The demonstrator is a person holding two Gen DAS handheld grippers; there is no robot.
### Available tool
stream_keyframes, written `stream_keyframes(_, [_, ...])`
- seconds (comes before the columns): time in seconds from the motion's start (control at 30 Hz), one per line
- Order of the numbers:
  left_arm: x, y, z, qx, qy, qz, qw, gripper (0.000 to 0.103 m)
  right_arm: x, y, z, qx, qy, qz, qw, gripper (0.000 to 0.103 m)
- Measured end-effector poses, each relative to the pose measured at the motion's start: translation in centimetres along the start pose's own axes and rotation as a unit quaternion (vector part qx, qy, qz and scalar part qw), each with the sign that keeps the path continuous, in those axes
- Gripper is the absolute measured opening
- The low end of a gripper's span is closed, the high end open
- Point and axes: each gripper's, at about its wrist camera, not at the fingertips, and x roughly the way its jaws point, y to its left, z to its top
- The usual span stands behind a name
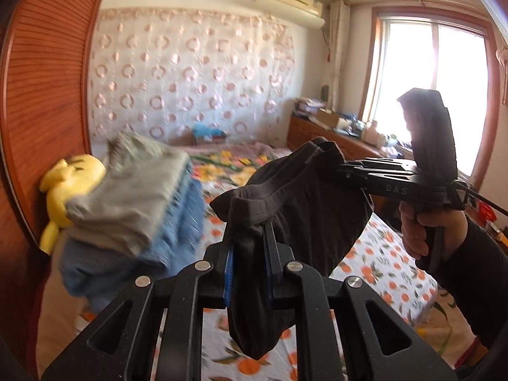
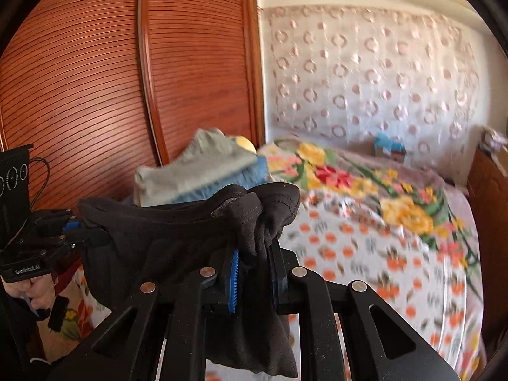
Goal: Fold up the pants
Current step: 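Lift the folded pants with both grippers and carry them onto the jeans stack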
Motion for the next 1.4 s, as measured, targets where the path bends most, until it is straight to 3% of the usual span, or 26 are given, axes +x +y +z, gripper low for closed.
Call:
stream_keyframes(0.23, [-0.2, 3.6, 2.9, -0.012, -0.028, 0.039, 0.9988, 0.016, 4.7, 0.1, 5.1, -0.041, -0.009, 0.023, 0.999, 0.015])
stream_keyframes(0.5, [1.7, 7.1, 5.0, -0.017, -0.022, 0.086, 0.9959, 0.016, 12.9, -1.3, 9.7, -0.077, -0.001, 0.049, 0.996, 0.015])
stream_keyframes(0.8, [3.7, 11.7, 4.6, -0.049, -0.004, 0.128, 0.9906, 0.016, 22.9, -1.1, 12.7, -0.114, 0.026, 0.080, 0.990, 0.015])
stream_keyframes(1.03, [3.7, 13.6, 3.1, -0.070, 0.008, 0.147, 0.9867, 0.016, 26.9, 0.2, 13.6, -0.125, 0.021, 0.098, 0.987, 0.016])
stream_keyframes(1.07, [3.8, 13.7, 3.0, -0.075, 0.011, 0.148, 0.9861, 0.016, 27.3, 0.5, 13.5, -0.129, 0.023, 0.099, 0.986, 0.017])
stream_keyframes(1.23, [3.6, 14.9, 2.3, -0.108, 0.024, 0.134, 0.9848, 0.021, 28.2, 0.4, 13.0, -0.124, 0.040, 0.083, 0.988, 0.041])
stream_keyframes(1.3, [3.2, 14.8, 2.2, -0.107, 0.021, 0.134, 0.9850, 0.027, 27.8, -0.4, 13.2, -0.105, 0.036, 0.080, 0.991, 0.046])
stream_keyframes(1.37, [2.6, 14.4, 2.2, -0.101, 0.014, 0.135, 0.9856, 0.042, 26.9, -1.3, 13.3, -0.082, 0.028, 0.068, 0.994, 0.047])
stream_keyframes(1.4, [2.4, 14.3, 2.3, -0.100, 0.010, 0.133, 0.9861, 0.044, 26.3, -1.7, 13.3, -0.072, 0.021, 0.061, 0.995, 0.047])
